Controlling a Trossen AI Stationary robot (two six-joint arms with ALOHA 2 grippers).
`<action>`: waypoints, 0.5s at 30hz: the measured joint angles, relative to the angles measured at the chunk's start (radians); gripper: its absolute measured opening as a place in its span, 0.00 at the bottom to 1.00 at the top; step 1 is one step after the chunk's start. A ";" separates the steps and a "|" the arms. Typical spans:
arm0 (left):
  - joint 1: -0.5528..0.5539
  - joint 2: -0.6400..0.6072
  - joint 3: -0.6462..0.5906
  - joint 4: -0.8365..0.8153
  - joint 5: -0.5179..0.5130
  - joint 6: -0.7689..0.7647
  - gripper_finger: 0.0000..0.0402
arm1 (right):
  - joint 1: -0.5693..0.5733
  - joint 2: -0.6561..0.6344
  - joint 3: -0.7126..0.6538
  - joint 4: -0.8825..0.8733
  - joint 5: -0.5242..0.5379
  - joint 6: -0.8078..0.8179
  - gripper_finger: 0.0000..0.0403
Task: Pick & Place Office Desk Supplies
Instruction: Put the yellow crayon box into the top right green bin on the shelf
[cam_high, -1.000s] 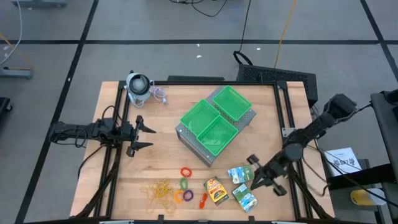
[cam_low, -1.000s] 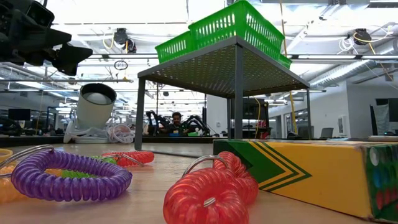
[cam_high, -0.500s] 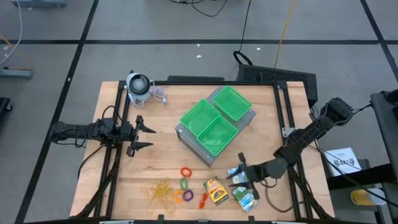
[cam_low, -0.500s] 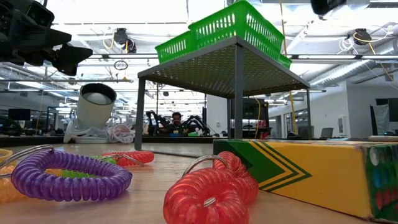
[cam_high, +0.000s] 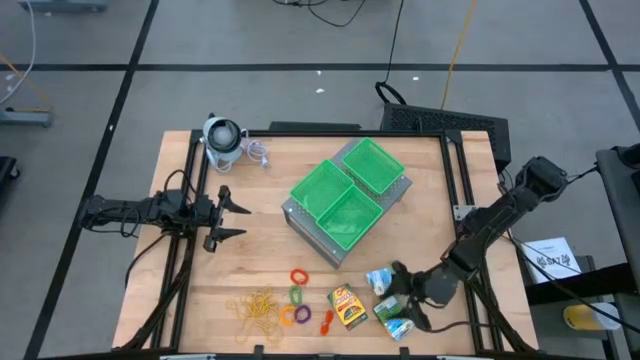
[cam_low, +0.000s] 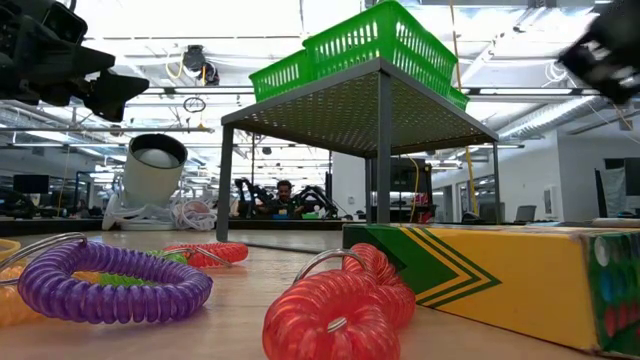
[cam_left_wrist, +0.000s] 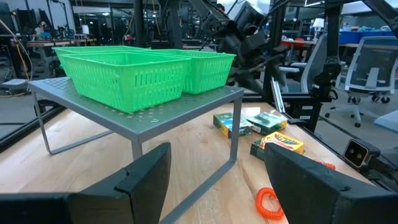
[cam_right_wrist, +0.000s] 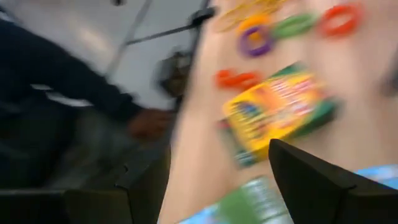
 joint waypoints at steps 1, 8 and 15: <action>0.000 0.000 0.000 0.000 0.000 0.000 0.66 | 0.013 0.000 0.000 0.006 -0.035 0.052 0.63; 0.000 0.000 0.000 0.000 0.000 0.000 0.66 | 0.094 -0.001 0.000 -0.062 -0.217 0.554 0.57; 0.000 0.000 0.000 0.000 0.000 0.000 0.66 | 0.204 0.000 -0.007 -0.201 -0.034 0.676 0.54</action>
